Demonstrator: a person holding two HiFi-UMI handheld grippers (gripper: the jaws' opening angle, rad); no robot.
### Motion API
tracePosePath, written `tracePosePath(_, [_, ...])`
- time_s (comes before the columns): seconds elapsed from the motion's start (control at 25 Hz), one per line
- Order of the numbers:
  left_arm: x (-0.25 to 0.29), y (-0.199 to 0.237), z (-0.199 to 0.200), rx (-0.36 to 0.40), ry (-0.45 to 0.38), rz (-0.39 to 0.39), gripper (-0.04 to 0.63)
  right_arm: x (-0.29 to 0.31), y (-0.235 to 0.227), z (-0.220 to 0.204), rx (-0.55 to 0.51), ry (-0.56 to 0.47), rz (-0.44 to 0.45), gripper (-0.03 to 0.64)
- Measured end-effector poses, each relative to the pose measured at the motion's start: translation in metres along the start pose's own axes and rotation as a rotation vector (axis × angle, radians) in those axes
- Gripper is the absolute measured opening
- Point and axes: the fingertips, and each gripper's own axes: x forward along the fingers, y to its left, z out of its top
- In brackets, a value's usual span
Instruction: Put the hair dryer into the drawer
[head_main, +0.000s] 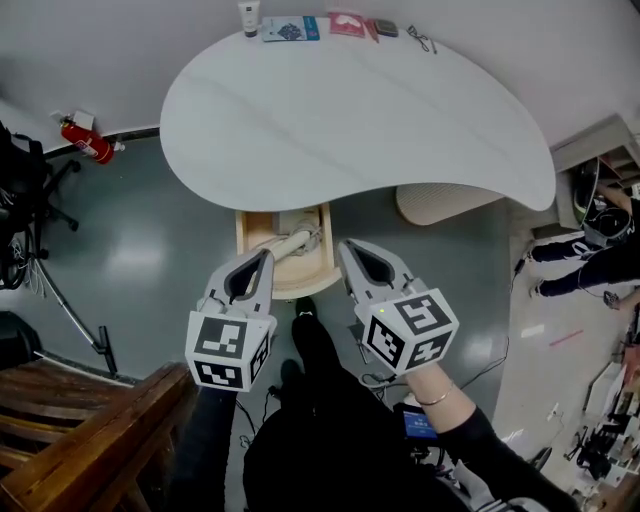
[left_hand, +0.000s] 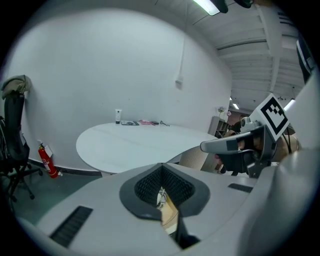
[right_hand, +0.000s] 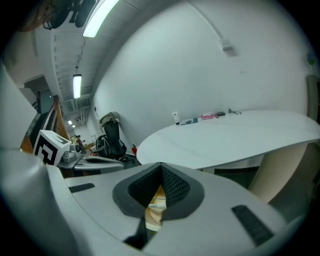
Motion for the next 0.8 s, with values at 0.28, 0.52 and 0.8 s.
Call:
tracePosePath(0.28, [-0.026,-0.004,0.023,-0.015,-0.085,0.021,0.009,-0.023,0.006,0.017,-0.006,-0.068,0.012,0.0])
tracePosePath(0.52, [-0.048,-0.008,0.039,-0.004,-0.143,0.03,0.009,-0.038,0.017,0.024,-0.03,-0.116,0.021,0.001])
tracePosePath(0.8, [-0.07,-0.02,0.047,0.028,-0.18,0.037,0.009,-0.063,0.028,0.037,-0.054,-0.184,0.029,0.002])
